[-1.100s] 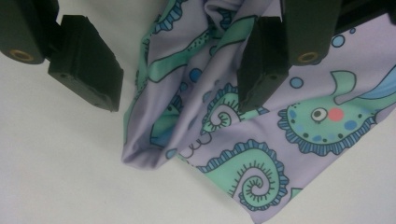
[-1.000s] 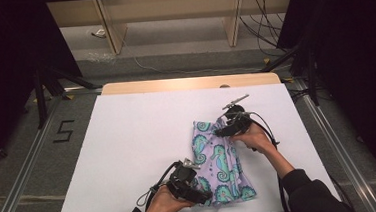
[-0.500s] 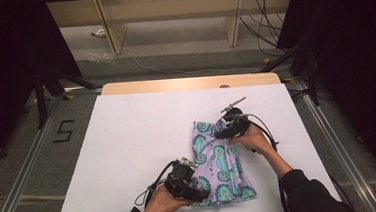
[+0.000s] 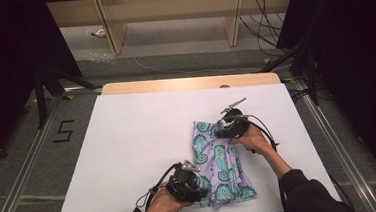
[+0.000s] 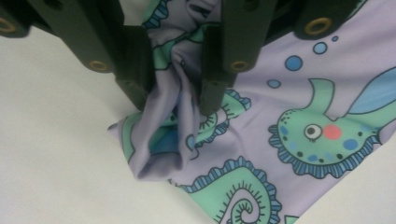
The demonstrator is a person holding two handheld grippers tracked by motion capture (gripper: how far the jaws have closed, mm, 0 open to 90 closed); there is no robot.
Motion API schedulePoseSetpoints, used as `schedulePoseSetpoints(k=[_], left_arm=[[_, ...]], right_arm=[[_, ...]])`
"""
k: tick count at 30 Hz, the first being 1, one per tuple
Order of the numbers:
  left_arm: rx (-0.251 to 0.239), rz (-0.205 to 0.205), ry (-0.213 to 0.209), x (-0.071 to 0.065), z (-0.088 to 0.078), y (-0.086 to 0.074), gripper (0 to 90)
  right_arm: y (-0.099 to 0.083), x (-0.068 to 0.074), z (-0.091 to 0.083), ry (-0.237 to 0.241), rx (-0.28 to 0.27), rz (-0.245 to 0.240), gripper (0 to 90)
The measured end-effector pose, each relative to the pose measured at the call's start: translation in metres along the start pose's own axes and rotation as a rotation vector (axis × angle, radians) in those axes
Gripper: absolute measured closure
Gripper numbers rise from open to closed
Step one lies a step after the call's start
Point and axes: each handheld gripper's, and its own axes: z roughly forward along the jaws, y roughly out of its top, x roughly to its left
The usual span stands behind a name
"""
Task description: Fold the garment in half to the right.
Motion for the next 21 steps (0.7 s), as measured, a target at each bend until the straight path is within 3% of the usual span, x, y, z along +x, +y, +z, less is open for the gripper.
schedulePoseSetpoints(k=[3, 7, 21], left_arm=[[-0.009, 0.011, -0.021, -0.0006, 0.0012, -0.0004, 71.9], [-0.026, 0.022, -0.016, -0.0002, -0.0008, -0.0002, 79.7], [-0.042, 0.024, -0.001, 0.0051, -0.0029, 0.0010, 81.7]], right_arm=[[-0.0004, 0.0003, -0.0001, 0.010, -0.007, -0.005, 76.6], [-0.0003, 0.0019, -0.0004, 0.010, -0.017, -0.017, 81.5], [0.0028, 0.0008, 0.0029, 0.020, -0.053, 0.002, 83.1]])
